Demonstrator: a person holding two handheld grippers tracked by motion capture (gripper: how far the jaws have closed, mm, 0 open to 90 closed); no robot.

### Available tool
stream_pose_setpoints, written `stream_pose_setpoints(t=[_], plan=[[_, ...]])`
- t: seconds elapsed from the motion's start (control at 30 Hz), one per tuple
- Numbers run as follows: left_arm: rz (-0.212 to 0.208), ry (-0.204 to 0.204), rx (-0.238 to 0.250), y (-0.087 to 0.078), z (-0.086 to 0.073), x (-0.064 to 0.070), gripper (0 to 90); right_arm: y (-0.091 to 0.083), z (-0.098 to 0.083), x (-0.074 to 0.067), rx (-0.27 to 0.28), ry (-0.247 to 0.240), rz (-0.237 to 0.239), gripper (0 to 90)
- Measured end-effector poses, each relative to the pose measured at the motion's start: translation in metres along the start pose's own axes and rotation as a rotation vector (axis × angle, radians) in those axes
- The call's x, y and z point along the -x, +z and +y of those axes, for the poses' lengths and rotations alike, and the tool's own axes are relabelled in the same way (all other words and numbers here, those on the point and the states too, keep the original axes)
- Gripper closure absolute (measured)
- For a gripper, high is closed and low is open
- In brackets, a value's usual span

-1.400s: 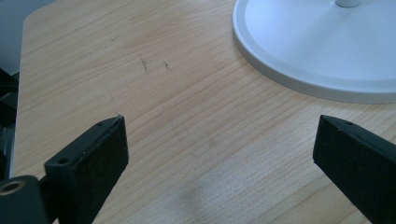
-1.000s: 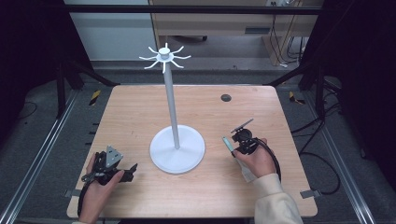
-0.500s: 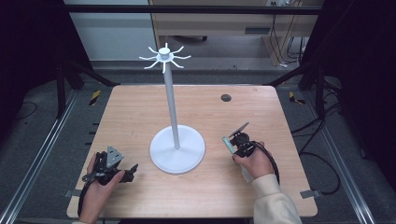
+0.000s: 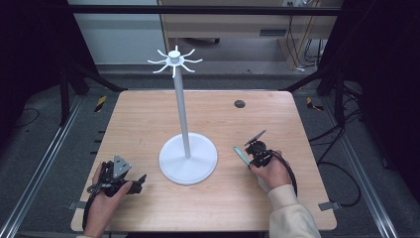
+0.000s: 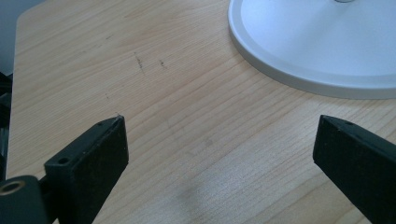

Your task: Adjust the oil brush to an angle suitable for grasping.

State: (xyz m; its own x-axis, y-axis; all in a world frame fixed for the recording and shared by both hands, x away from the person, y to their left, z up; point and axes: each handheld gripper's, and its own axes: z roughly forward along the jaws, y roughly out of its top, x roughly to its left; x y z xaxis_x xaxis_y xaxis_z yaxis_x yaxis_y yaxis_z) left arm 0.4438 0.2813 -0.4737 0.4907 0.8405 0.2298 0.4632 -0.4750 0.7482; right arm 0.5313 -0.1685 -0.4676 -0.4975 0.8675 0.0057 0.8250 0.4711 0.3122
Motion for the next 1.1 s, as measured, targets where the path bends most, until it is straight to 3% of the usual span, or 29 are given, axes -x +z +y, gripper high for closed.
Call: stream_pose_setpoints(t=[0.13,0.33,0.37,0.53,0.73,0.83,1.1], plan=[[-0.001,0.003,-0.005,0.001,0.0,0.0,3.0,-0.006,0.001,0.001,0.026,0.005,0.009,82.6],[0.002,0.002,-0.006,0.0,-0.001,0.0,3.0,-0.029,0.005,0.005,0.111,0.013,0.002,82.6],[0.004,0.0,-0.003,0.0,-0.001,0.0,3.0,-0.04,0.009,0.008,0.15,0.013,0.007,82.6],[0.011,0.0,-0.003,-0.001,-0.001,-0.001,3.0,-0.057,0.025,0.018,0.207,0.026,0.019,82.6],[0.009,-0.003,0.004,-0.001,-0.001,-0.001,3.0,-0.058,0.038,0.03,0.262,0.044,0.022,82.6],[0.006,0.001,0.006,-0.001,0.0,0.0,3.1,-0.062,0.035,0.032,0.293,0.039,0.003,82.6],[0.005,0.001,0.01,-0.001,0.0,0.0,3.0,-0.083,0.021,0.031,0.419,0.064,0.033,82.6]])
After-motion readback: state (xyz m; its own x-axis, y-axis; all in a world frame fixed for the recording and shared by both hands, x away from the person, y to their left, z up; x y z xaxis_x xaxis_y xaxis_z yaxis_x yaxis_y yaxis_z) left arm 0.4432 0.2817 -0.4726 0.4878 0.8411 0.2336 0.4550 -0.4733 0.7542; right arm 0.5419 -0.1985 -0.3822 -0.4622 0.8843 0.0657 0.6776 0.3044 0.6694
